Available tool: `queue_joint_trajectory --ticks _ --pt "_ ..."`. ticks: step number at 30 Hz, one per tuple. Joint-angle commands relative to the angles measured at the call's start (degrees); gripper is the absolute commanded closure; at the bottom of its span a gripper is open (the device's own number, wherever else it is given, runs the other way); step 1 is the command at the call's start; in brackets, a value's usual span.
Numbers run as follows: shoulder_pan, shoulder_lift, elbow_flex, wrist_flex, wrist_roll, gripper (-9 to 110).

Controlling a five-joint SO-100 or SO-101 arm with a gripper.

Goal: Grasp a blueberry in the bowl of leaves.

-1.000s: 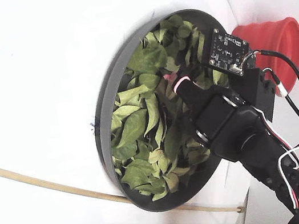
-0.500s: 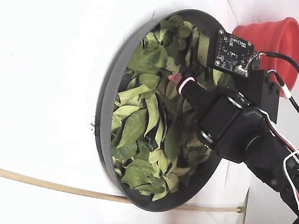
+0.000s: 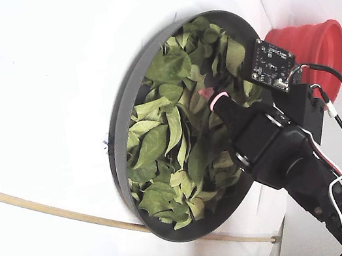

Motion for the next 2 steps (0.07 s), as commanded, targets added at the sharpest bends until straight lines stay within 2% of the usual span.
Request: queue_joint_trajectory --ticks 1,2 --pt "1.5 7.3 -0.7 0.2 -0.4 93" --pt "1.7 7.3 -0.7 0.2 -0.5 93"
